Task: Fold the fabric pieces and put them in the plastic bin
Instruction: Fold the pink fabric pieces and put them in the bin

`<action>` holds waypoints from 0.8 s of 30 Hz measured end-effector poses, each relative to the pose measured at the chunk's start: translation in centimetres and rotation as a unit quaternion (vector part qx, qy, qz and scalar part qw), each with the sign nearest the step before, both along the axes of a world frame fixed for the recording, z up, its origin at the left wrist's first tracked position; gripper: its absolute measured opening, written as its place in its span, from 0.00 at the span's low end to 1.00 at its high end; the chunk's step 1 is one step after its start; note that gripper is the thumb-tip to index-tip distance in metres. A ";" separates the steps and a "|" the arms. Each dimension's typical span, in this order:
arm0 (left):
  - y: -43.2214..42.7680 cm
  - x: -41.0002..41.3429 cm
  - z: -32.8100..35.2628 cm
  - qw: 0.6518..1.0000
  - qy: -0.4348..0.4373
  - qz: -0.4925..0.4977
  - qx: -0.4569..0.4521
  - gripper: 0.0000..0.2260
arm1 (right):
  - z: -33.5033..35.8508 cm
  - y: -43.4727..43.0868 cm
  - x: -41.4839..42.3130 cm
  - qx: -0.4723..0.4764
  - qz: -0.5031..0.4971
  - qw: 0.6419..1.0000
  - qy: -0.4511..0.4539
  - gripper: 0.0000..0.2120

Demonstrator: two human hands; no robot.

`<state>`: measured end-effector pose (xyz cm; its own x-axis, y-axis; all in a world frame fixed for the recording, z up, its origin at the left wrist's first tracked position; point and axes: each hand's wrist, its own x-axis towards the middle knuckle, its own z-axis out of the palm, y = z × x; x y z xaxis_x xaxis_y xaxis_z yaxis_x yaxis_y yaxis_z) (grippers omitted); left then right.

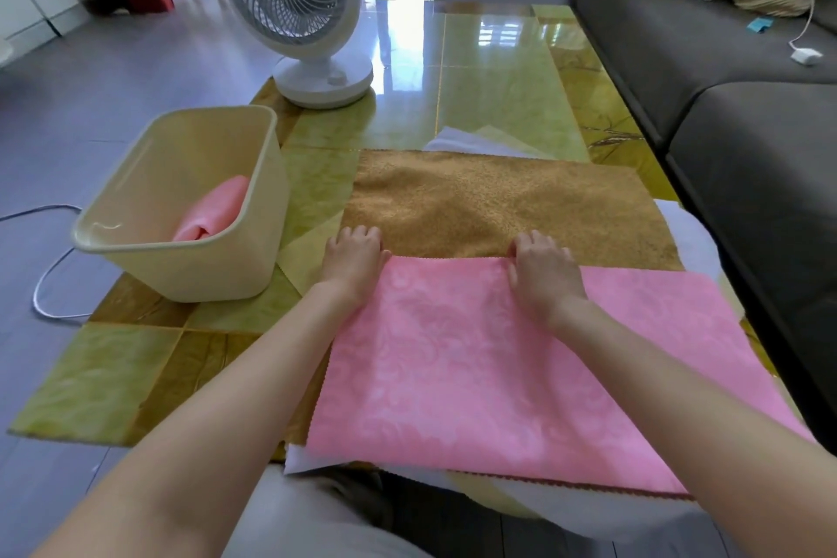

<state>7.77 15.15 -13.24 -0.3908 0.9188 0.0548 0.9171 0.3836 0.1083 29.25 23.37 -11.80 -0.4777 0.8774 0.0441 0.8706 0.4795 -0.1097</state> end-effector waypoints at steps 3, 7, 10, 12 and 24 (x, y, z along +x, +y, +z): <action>0.2 0.2 0.3 1.000 -0.002 -0.002 -0.012 0.12 | -0.1 -1.2 -0.1 0.017 0.037 0.999 0.018 0.18; -0.2 1.0 1.4 0.999 -0.011 0.011 0.032 0.10 | -0.3 -4.6 -0.6 -0.001 0.109 0.992 0.057 0.21; -1.8 2.6 2.3 0.996 -0.025 -0.018 0.082 0.10 | -0.5 -7.2 -0.8 -0.019 0.140 0.986 0.090 0.20; -3.4 4.3 2.8 0.992 -0.071 -0.051 0.091 0.08 | -0.4 -8.5 -0.6 -0.026 0.152 0.983 0.104 0.19; -12.6 12.9 0.4 0.986 -0.050 -0.152 -0.055 0.12 | -2.1 -15.0 5.9 -0.072 0.153 0.983 0.073 0.13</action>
<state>20.62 2.58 -12.87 -0.0958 0.9924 -0.0773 0.9783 0.1082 0.1766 35.19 8.41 -13.86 -0.7184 0.6954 0.0174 0.6575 0.6869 -0.3095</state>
